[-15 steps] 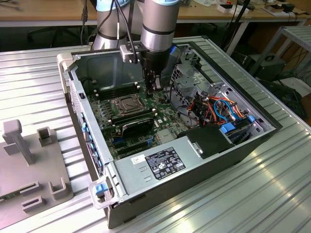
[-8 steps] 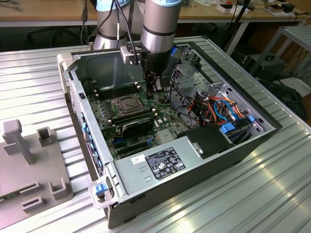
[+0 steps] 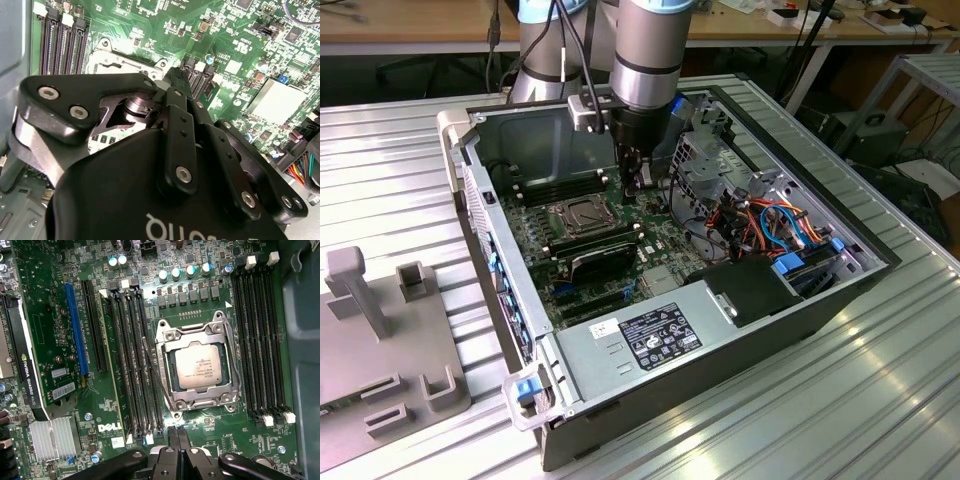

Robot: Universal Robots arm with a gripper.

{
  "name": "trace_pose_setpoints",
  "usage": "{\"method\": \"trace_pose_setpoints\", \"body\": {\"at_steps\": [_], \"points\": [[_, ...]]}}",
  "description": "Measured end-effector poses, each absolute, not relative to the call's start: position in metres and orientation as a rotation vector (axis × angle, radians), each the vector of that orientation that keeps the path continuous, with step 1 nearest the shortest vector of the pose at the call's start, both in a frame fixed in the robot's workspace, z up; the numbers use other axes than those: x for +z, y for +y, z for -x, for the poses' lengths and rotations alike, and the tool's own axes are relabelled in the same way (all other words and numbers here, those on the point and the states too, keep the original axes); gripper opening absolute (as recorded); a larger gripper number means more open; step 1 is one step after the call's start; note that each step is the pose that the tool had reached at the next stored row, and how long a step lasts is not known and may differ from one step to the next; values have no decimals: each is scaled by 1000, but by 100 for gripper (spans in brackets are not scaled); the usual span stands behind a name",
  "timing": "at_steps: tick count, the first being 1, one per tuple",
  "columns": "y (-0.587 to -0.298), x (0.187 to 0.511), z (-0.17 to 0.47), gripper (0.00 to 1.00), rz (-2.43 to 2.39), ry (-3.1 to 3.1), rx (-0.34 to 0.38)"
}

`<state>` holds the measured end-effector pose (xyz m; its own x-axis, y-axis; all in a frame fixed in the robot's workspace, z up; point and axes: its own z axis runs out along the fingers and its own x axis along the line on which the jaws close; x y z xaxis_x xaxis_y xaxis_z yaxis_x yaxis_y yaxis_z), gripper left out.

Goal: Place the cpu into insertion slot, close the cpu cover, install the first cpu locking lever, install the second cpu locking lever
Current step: 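Install the second cpu locking lever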

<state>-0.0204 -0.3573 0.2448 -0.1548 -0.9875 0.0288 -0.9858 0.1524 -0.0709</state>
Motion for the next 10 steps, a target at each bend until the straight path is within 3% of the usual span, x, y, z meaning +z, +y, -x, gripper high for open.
{"method": "trace_pose_setpoints", "body": {"at_steps": [10], "points": [[-359,238,24,11,2163,2245,-99]]}}
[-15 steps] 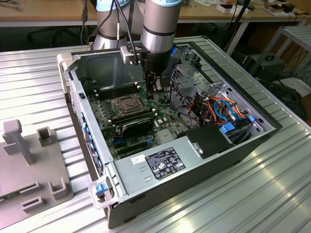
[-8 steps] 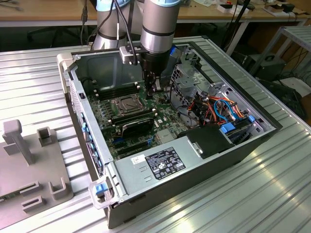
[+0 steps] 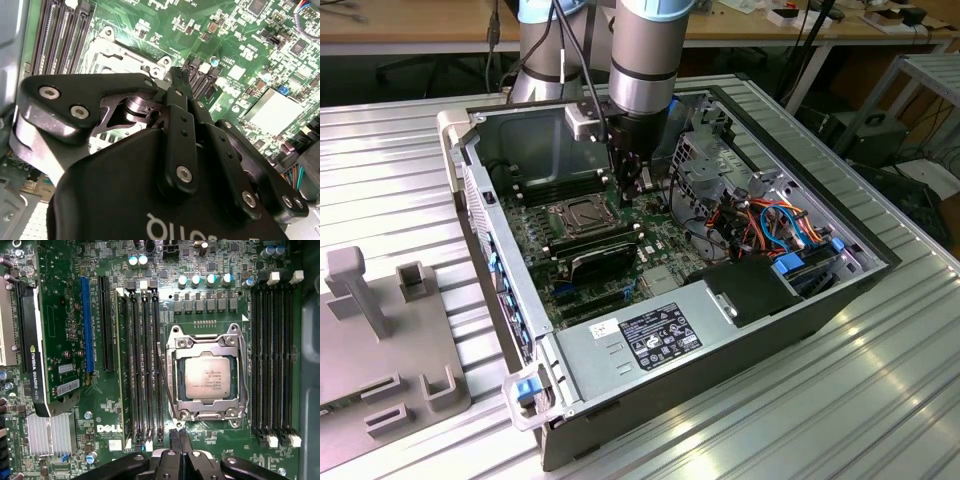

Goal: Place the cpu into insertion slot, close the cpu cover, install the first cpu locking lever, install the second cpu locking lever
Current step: 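Install the second cpu locking lever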

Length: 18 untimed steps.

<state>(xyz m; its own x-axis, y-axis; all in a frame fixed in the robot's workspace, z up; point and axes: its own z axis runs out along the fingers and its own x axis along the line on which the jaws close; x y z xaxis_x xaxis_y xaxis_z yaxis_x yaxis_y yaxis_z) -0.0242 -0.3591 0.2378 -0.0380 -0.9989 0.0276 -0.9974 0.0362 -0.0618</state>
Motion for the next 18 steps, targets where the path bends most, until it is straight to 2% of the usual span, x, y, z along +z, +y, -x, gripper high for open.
{"method": "trace_pose_setpoints", "body": {"at_steps": [18], "points": [[-362,236,25,11,2239,2173,-91]]}}
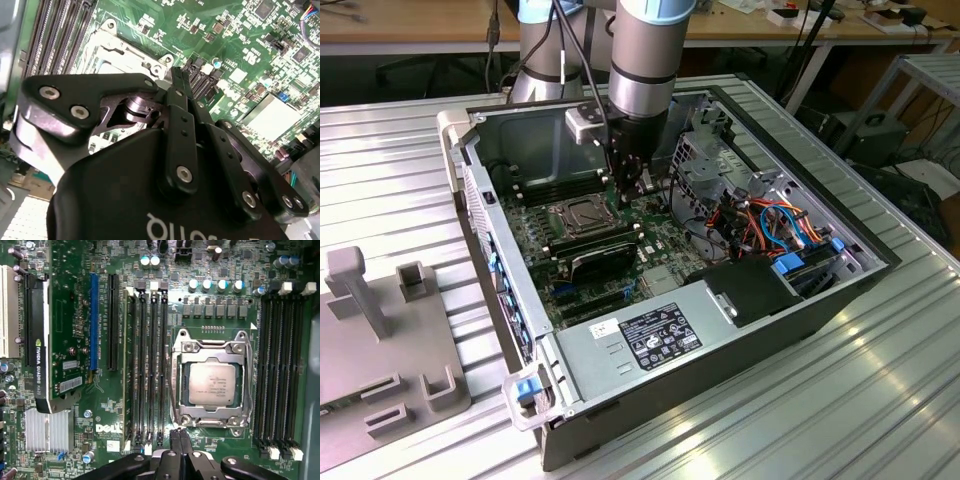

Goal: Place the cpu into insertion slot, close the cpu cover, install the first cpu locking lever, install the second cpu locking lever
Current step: 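Install the second cpu locking lever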

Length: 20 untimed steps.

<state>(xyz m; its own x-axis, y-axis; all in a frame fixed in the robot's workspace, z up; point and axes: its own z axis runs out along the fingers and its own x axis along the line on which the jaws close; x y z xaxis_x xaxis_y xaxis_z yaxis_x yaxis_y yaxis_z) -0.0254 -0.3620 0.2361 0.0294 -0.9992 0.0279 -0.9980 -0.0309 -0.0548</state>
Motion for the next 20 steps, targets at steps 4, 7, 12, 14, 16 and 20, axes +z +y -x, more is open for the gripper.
{"method": "trace_pose_setpoints", "body": {"at_steps": [4,7,12,14,16,20], "points": [[-367,236,26,11,2249,2182,-71],[-367,233,27,11,2260,2191,-50],[-369,226,33,11,2271,2188,-41],[-369,224,37,11,2274,2185,-40],[-369,223,39,11,2276,2184,-39],[-369,221,44,11,2279,2183,-37]]}}
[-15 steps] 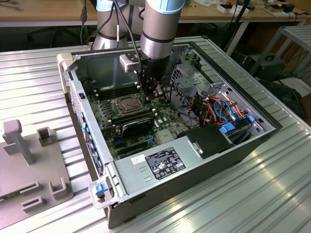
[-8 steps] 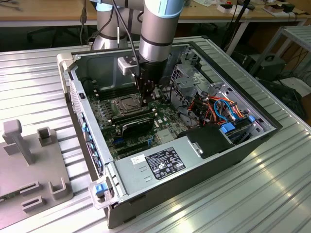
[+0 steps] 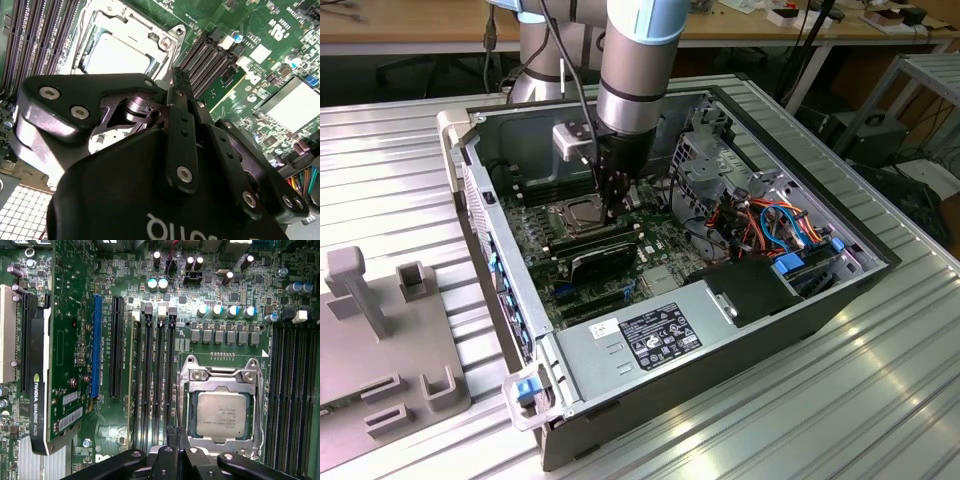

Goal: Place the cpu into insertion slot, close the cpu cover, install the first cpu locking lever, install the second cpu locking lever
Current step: 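Install the second cpu locking lever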

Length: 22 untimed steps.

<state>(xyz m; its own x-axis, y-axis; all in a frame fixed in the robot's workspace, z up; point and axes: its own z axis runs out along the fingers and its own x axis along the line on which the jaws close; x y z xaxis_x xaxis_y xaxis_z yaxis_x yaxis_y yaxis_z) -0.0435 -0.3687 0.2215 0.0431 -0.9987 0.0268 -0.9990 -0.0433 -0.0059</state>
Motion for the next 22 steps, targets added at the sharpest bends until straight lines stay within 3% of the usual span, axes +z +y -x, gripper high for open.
{"method": "trace_pose_setpoints", "body": {"at_steps": [22], "points": [[-369,221,50,11,-2263,-2159,34]]}}
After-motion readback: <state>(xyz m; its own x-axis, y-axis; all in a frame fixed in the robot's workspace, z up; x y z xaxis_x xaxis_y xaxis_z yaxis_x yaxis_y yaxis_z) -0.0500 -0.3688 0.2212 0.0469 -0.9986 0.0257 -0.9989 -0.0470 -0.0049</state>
